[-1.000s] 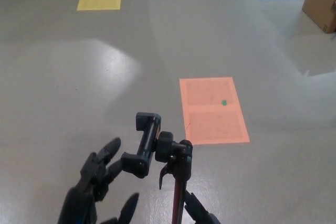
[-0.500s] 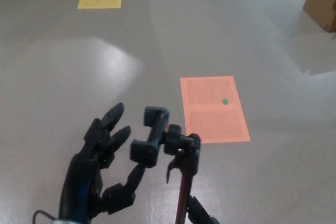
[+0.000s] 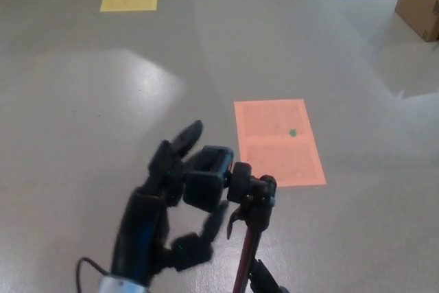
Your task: A phone stand is kept on the floor and the robot uses both its hands to grab it and uses its left hand to extend the phone stand by pulling it upwards
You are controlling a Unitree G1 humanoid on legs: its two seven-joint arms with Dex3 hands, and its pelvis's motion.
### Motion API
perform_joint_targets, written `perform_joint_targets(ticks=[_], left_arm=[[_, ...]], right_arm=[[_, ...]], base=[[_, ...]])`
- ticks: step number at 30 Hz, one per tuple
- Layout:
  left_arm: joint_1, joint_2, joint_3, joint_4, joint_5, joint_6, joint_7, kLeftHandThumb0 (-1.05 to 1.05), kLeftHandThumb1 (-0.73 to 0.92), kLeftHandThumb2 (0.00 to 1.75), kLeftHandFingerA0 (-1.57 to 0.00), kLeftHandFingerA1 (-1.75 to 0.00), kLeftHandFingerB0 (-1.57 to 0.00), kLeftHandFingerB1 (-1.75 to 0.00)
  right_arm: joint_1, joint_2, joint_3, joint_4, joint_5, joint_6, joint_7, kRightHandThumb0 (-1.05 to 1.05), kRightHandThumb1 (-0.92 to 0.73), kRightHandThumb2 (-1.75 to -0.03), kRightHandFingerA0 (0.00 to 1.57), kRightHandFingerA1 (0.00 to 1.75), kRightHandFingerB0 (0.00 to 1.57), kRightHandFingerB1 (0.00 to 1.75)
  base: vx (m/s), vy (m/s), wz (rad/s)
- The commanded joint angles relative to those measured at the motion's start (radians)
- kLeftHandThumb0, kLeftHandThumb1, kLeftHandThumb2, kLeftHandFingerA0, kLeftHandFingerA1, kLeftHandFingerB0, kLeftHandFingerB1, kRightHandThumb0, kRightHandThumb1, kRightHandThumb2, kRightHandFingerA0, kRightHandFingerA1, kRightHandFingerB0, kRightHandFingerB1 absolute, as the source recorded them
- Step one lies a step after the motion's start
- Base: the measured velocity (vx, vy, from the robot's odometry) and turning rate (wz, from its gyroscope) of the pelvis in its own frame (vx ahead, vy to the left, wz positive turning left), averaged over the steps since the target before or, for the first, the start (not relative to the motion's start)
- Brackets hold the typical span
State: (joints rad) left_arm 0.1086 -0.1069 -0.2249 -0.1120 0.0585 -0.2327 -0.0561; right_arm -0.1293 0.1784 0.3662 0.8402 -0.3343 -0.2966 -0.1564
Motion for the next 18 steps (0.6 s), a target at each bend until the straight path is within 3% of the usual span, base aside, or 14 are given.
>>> perform_joint_targets(ticks=[1,2,3,4,7,8,9,10,11,12,13,14,17,18], left_arm=[[0.072,0.012,-0.08,-0.03,0.032,-0.005,-0.014,-0.73,0.75,0.62,-0.23,-0.31,-0.08,-0.28],[0.09,0.012,-0.101,-0.024,0.035,-0.021,-0.014,-0.73,0.73,0.64,-0.23,-0.32,-0.1,-0.26],[0.109,0.012,-0.123,-0.018,0.037,-0.039,-0.013,-0.73,0.73,0.64,-0.23,-0.32,-0.1,-0.26],[0.118,0.014,-0.134,-0.015,0.044,-0.047,-0.009,-0.74,0.74,0.64,-0.24,-0.32,-0.1,-0.26],[0.148,0.018,-0.172,-0.009,0.049,-0.063,0.001,-0.74,0.74,0.64,-0.23,-0.32,-0.1,-0.27],[0.157,0.016,-0.186,-0.004,0.05,-0.069,0.005,-0.75,0.75,0.62,-0.22,-0.32,-0.08,-0.3],[0.171,0.016,-0.202,-0.002,0.049,-0.078,0.007,-0.73,0.75,0.62,-0.22,-0.31,-0.08,-0.29],[0.187,0.018,-0.218,-0.002,0.045,-0.087,0.009,-0.73,0.75,0.62,-0.22,-0.31,-0.08,-0.29],[0.198,0.016,-0.231,0.003,0.044,-0.098,0.014,-0.74,0.75,0.62,-0.22,-0.31,-0.08,-0.29],[0.203,0.016,-0.237,0.005,0.044,-0.103,0.019,-0.74,0.75,0.62,-0.23,-0.32,-0.09,-0.29],[0.207,0.015,-0.244,0.007,0.046,-0.108,0.025,-0.74,0.75,0.62,-0.23,-0.32,-0.09,-0.29],[0.22,0.013,-0.252,0.005,0.033,-0.11,0.026,-0.77,0.59,0.94,-0.17,-0.44,-0.05,-0.37],[0.233,0.013,-0.261,0.015,0.02,-0.128,0.032,-0.76,0.59,0.93,-0.18,-0.45,-0.05,-0.38],[0.237,0.017,-0.261,0.013,0.021,-0.129,0.034,-0.76,0.6,0.94,-0.19,-0.45,-0.05,-0.37]], right_arm=[[-0.017,-0.002,0.013,0.032,-0.013,-0.087,-0.017,-0.62,-0.81,-0.64,0.0,0.66,0.0,0.1],[-0.024,-0.002,0.013,0.048,-0.015,-0.096,-0.025,-0.76,-0.58,-0.95,0.01,0.62,0.0,0.22],[-0.033,-0.001,0.018,0.067,-0.025,-0.1,-0.039,-0.76,-0.58,-0.95,0.01,0.62,0.0,0.22],[-0.036,-0.002,0.025,0.069,-0.038,-0.094,-0.051,-0.65,-0.87,-0.66,0.0,0.72,0.0,0.13],[-0.051,-0.021,0.061,0.085,-0.086,-0.079,-0.082,-0.65,-0.81,-0.87,0.03,0.67,0.0,0.1],[-0.052,-0.025,0.068,0.086,-0.097,-0.074,-0.102,-0.34,-0.68,-1.19,0.09,0.61,0.04,0.57],[-0.049,-0.027,0.074,0.085,-0.104,-0.083,-0.129,-0.47,-0.88,-0.66,0.52,1.45,0.47,1.09],[-0.043,-0.026,0.079,0.084,-0.109,-0.099,-0.158,-0.47,-0.88,-0.66,0.52,1.45,0.47,1.09],[-0.032,-0.028,0.072,0.095,-0.091,-0.139,-0.157,-0.44,-0.88,-0.7,0.72,1.64,0.63,1.38],[-0.025,-0.027,0.071,0.089,-0.085,-0.126,-0.151,-0.5,-0.92,-0.71,0.57,1.53,0.37,1.15],[-0.016,-0.025,0.07,0.08,-0.078,-0.102,-0.143,-0.5,-0.92,-0.71,0.57,1.53,0.37,1.15],[-0.003,-0.025,0.075,0.087,-0.098,-0.109,-0.199,-0.44,-0.92,-0.77,0.01,0.72,0.0,0.19],[0.024,-0.011,0.046,0.118,-0.065,-0.183,-0.251,-0.39,-0.92,-0.73,0.06,0.85,0.0,0.33],[0.032,-0.006,0.036,0.124,-0.053,-0.205,-0.262,-0.43,-0.92,-0.68,0.19,1.12,0.15,0.85]], base=[[0.0,0.0,0.0],[0.0,0.0,0.0],[0.0,0.0,0.0],[0.0,0.0,0.0],[0.0,0.0,0.0],[0.0,0.0,0.0],[0.0,0.0,0.0],[0.0,0.0,0.0],[0.0,0.0,0.0],[0.0,0.0,0.0],[0.0,0.0,0.0],[0.0,0.0,0.0],[0.0,0.0,0.0],[0.0,0.0,0.0]])
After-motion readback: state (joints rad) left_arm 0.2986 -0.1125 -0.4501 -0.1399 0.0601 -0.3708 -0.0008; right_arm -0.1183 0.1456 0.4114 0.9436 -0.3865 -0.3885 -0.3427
